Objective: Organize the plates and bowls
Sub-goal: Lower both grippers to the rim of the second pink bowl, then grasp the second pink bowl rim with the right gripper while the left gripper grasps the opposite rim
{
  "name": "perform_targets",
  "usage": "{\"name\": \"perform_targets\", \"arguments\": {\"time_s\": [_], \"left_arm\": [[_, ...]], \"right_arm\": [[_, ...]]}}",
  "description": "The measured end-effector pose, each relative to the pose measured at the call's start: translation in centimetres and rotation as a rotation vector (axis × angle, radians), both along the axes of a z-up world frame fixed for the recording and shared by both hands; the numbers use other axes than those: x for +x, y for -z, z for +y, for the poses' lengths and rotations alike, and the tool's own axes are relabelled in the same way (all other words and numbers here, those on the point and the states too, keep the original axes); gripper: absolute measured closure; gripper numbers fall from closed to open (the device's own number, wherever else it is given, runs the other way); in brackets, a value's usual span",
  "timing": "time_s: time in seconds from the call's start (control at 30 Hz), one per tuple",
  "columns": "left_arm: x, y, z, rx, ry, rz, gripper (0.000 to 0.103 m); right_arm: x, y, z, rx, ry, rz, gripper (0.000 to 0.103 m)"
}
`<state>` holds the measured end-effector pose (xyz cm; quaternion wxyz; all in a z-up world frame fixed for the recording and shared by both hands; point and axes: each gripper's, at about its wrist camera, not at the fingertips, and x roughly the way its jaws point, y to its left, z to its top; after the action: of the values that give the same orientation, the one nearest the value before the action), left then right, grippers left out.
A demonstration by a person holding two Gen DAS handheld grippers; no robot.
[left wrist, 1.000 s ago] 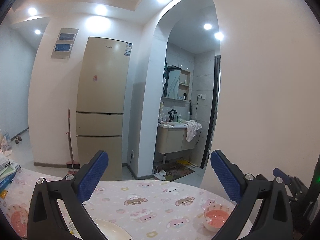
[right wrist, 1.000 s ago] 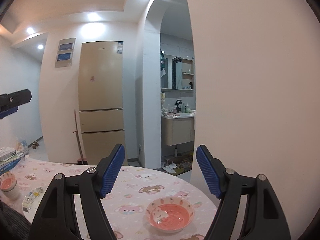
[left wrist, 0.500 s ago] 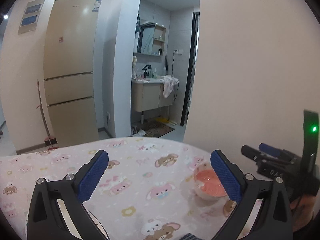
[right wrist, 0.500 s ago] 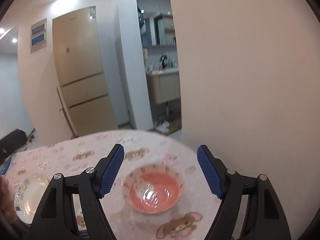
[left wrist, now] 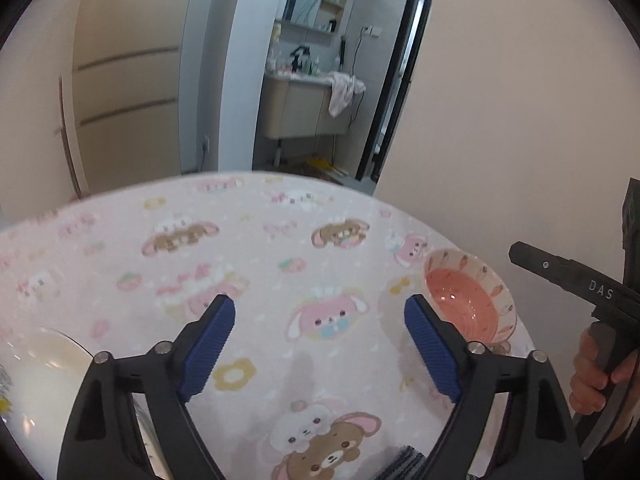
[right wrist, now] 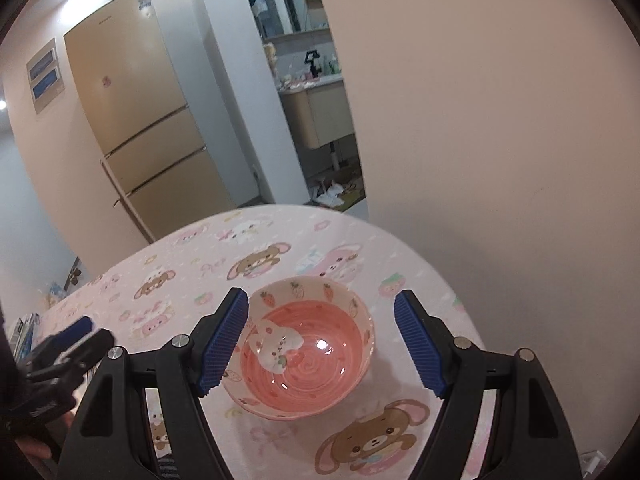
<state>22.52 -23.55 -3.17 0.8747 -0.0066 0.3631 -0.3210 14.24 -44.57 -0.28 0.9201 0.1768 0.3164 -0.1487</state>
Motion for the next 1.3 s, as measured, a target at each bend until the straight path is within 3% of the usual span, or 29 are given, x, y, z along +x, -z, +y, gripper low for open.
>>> {"name": "perform_targets", "arguments": {"time_s": [0.2,0.3,0.37,0.47,0.57,0.77,0.8,0.87,0.9,0.97,1.1,1.23,1.3], "left_arm": [[0.1,0.3,0.3,-0.041,0.025,0.022,0.016],[-0.1,0.1,0.1,-0.051,0.044,0.02,0.016],[-0.2,0.1,0.0,-0.049,0.051,0.017,0.016],[-0.4,0.0,0.0,-0.051,0.057,0.01,0.016],[-0.5,0.1,-0.1,-0.053,0.062,0.01,0.018],[-0.8,0.1,-0.5,-0.044,0.082,0.003,0.02],[-0.9,0.1,-0.5,-0.044,0.081,-0.001,0.02],[-0.9,0.1,-0.4,-0.046,0.082,-0.002,0.02],[-0.8,0.1,-0.4,-0.05,0.084,0.004,0.02],[-0.8,0.2,-0.5,-0.059,0.091,0.022,0.02],[-0.5,0.7,-0.7,-0.076,0.117,0.071,0.02],[-0.4,1.1,-0.9,-0.089,0.14,0.099,0.021],[-0.4,1.3,-1.0,-0.094,0.157,0.114,0.028]], "right_arm": [[0.1,1.3,-1.4,-0.047,0.095,0.04,0.028],[0.3,2.6,-2.3,0.001,0.088,0.074,0.032],[0.6,3.6,-2.6,0.048,0.057,0.1,0.044],[0.8,4.9,-3.0,0.119,0.039,0.122,0.047],[1.2,5.9,-3.2,0.183,0.021,0.14,0.057],[2.6,7.8,-2.2,0.261,-0.032,0.201,0.062],[2.6,7.7,-2.1,0.248,-0.021,0.205,0.064],[2.5,7.8,-2.0,0.236,0.004,0.21,0.084],[2.3,7.8,-2.2,0.258,0.003,0.197,0.085],[2.2,8.1,-2.3,0.322,-0.013,0.186,0.088],[2.1,7.3,-0.9,0.34,-0.068,0.155,0.091],[2.2,5.9,2.3,0.265,-0.149,0.145,0.089],[2.3,5.6,3.2,0.269,-0.175,0.14,0.089]]}}
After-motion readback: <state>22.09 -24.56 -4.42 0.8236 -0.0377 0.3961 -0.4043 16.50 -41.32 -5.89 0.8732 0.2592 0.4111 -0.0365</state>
